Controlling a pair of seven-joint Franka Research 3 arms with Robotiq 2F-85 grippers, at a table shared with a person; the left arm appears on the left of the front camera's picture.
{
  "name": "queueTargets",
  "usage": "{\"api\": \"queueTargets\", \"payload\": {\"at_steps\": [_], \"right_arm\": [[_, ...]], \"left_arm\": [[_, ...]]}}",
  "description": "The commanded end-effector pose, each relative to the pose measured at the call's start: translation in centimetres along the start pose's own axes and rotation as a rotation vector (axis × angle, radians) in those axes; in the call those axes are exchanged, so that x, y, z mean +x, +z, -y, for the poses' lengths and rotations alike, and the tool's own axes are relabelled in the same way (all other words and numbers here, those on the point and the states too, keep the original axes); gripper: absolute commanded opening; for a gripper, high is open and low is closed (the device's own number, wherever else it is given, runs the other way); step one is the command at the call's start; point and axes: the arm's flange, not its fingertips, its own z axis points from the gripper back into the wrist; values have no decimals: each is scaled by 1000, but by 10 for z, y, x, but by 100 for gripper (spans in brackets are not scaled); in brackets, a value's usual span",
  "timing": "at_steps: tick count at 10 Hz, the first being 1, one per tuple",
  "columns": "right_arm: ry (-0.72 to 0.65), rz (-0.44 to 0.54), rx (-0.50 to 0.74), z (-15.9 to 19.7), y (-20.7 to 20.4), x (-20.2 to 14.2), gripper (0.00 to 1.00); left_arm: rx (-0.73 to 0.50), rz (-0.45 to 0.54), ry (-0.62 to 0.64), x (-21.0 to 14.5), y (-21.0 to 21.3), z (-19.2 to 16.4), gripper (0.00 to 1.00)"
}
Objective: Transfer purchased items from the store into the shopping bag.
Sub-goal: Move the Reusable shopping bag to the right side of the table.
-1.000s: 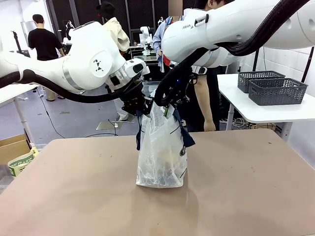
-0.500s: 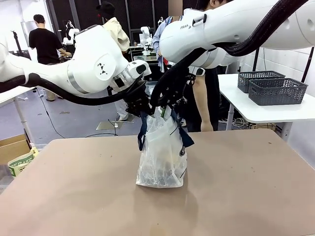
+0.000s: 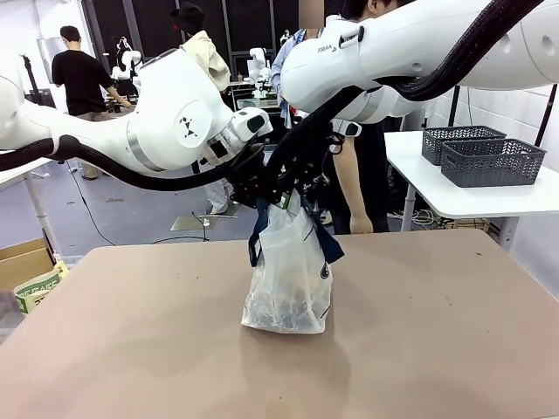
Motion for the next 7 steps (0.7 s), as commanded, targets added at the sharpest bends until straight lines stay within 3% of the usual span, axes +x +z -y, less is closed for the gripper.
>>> {"api": "queueTargets", "payload": {"at_steps": [1, 5, 7], "right_arm": [[-36, -11, 20, -11, 0, 0, 0], [-34, -11, 21, -13, -1, 0, 0], [-31, -11, 19, -13, 0, -1, 0]], "left_arm": [[-72, 28, 18, -1, 6, -1, 18], [-147, 51, 39, -10, 20, -4, 98], [-170, 51, 52, -12, 23, -4, 100]]}}
